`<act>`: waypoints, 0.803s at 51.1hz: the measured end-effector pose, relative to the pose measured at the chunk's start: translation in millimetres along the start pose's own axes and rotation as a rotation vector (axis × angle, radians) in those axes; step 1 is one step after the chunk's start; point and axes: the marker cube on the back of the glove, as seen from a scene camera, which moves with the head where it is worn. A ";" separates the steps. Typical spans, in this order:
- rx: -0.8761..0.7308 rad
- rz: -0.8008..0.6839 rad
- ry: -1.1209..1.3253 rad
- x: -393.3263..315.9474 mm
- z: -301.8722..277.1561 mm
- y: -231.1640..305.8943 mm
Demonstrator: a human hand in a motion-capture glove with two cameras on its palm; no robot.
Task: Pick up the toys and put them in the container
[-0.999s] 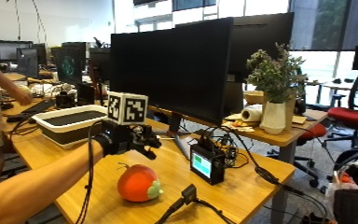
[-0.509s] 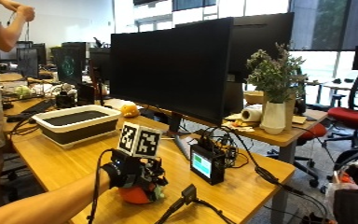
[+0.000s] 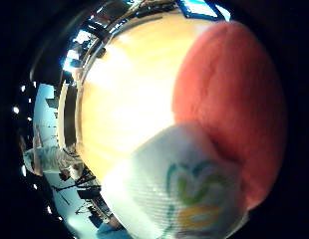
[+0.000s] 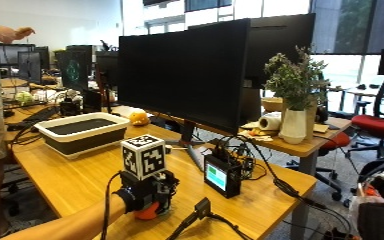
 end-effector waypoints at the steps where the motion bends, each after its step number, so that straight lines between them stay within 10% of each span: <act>1: 0.022 -0.002 -0.001 -0.1 -0.6 -1.4; 22: 0.194 -0.035 -0.016 -21.2 -83.5 -26.5; 41: 0.352 -0.210 -0.020 -181.9 -223.3 -29.4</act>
